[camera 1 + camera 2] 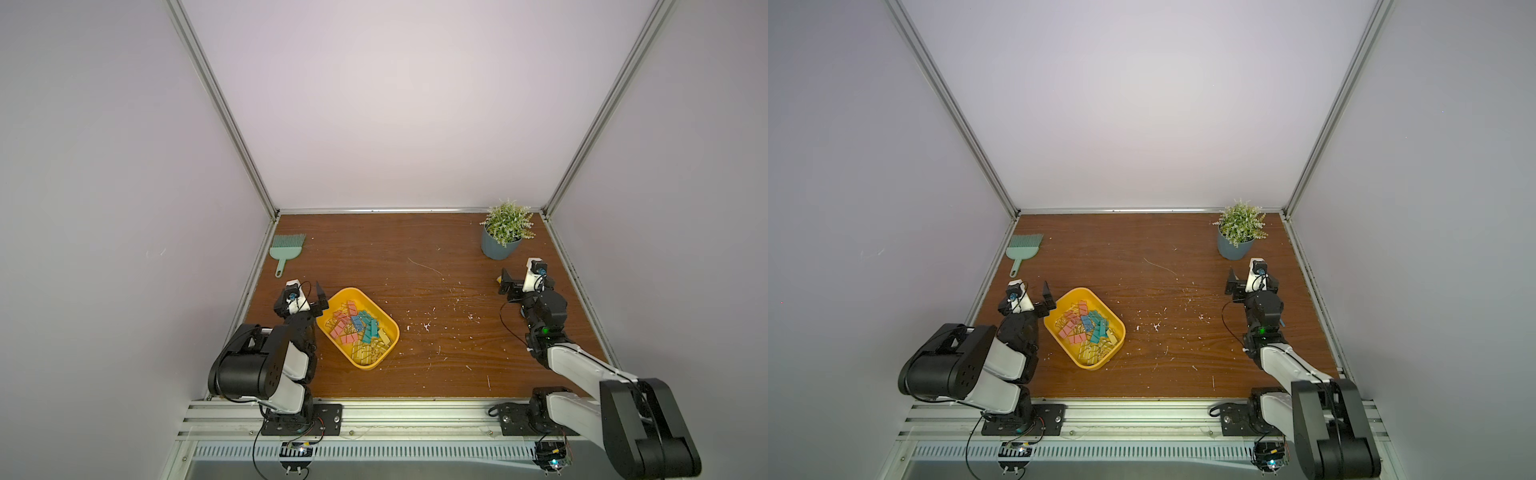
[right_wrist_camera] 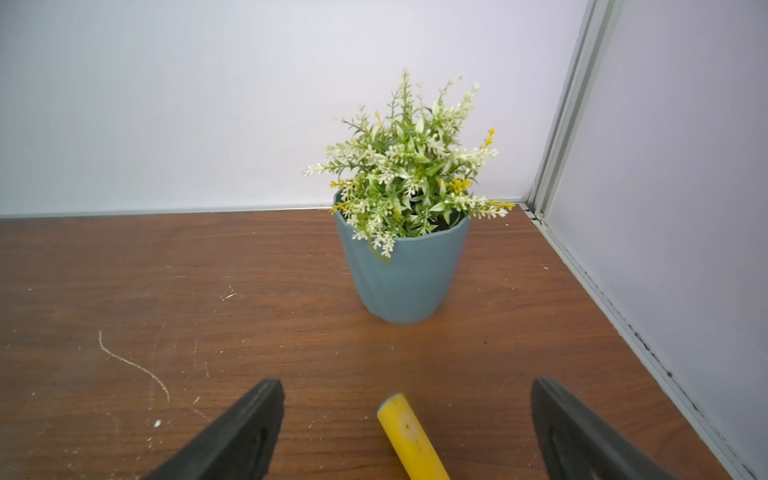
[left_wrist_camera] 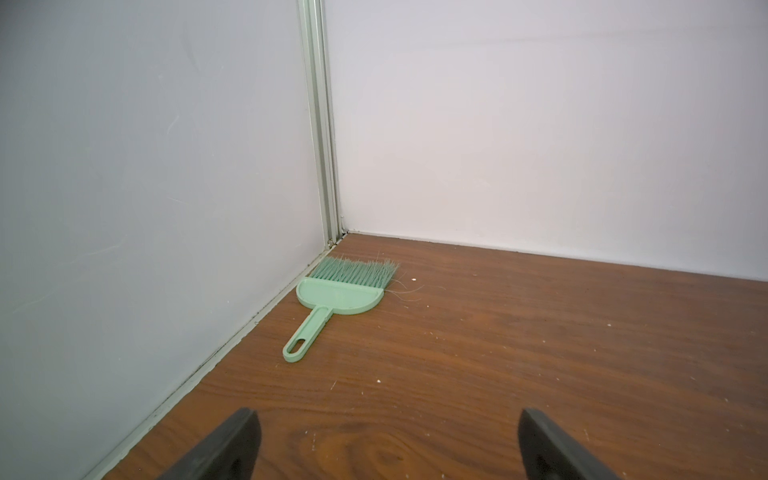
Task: Take out the binder clips from the storage box
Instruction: Adjust the storage box at the center of the board.
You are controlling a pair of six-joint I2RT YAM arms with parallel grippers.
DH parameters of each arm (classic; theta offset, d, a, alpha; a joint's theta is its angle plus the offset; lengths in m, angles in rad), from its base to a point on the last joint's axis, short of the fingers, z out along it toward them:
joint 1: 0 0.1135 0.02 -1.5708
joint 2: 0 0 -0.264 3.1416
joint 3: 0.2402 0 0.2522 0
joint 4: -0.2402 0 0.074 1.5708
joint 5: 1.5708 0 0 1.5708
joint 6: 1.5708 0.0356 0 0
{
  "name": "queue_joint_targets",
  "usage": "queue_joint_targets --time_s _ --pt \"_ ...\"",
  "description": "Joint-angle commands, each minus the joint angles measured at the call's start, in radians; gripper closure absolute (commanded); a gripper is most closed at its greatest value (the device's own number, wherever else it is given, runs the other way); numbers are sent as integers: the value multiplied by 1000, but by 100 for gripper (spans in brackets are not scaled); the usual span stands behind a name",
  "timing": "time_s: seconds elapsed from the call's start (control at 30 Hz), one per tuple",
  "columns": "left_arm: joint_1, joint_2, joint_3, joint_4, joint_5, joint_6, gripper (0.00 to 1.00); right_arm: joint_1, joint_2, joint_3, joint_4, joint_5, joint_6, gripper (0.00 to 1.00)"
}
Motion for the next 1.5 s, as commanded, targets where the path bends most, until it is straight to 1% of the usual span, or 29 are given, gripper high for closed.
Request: queue_joint_targets --time_s 0.0,0.03,0.07,0.13,0.17,0.27,0.3,0.33,0.4,0.47,0.57,0.6,0.63,0.67,0.7,0.77,0.8,0.9,0.97,1.03,1.1,1.13,1.2,1.23,1.27,1.3,1.33,1.4,1.47 --pt "-13 -91 10 -33 -47 0 0 4 -91 63 -301 75 220 0" --pt "-13 -133 9 -64 -43 1 0 2 -114 88 -396 73 311 0" --pt "-13 -176 2 -93 -35 3 0 -3 -138 115 -476 18 358 0" --pt "-12 -258 4 -167 -37 3 0 -7 -174 115 -485 -158 350 1" --pt "-12 -301 9 -210 -55 -9 0 -7 -189 106 -480 -248 380 0" --pt "-11 -433 36 -366 -79 -68 1 -1 -192 105 -483 -446 455 1" --pt "-10 -485 64 -453 -102 -101 0 5 -181 112 -501 -514 474 3" --pt "-10 -526 95 -546 -127 -141 0 16 -171 117 -516 -541 485 5" --pt "-2 -601 207 -832 -128 -214 0 55 -147 135 -573 -569 504 8" --pt "1 -636 304 -1041 -96 -250 0 125 -124 157 -635 -543 501 11" --pt "7 -659 374 -1214 -33 -290 1 270 -92 190 -705 -465 497 13" --pt "12 -672 392 -1276 -31 -330 1 318 -80 197 -707 -463 506 13" --pt "15 -687 408 -1338 -34 -396 0 354 -68 203 -702 -463 521 13" --pt "17 -706 420 -1392 -23 -465 0 397 -53 209 -693 -431 547 15" --pt "16 -727 421 -1407 39 -469 0 440 -37 215 -682 -420 566 17" --pt "17 -755 420 -1413 184 -418 0 528 -8 235 -648 -387 599 17" --pt "17 -762 431 -1452 219 -425 0 577 8 247 -625 -360 608 18" --pt "17 -751 478 -1569 266 -432 0 713 80 301 -599 -309 597 19" --pt "17 -733 513 -1644 286 -423 0 777 135 348 -613 -276 589 19" --pt "16 -720 529 -1677 315 -384 0 832 192 388 -619 -232 584 22" --pt "16 -710 538 -1701 290 -370 0 871 244 416 -623 -180 596 22" --pt "17 -708 536 -1706 276 -362 1 886 271 428 -620 -172 604 22" --pt "16 -712 533 -1713 267 -323 0 907 320 453 -608 -194 600 22" --pt "17 -721 526 -1709 279 -277 0 920 345 471 -613 -193 603 23" --pt "17 -739 508 -1692 290 -237 1 933 366 489 -618 -188 606 22" --pt "17 -762 488 -1677 285 -223 1 945 380 503 -618 -188 603 22" --pt "17 -795 467 -1658 280 -212 0 958 399 517 -616 -189 604 22" --pt "17 -876 424 -1615 308 -165 1 974 431 548 -626 -186 608 22" --pt "17 -950 381 -1574 278 -187 0 984 462 582 -647 -178 606 22"
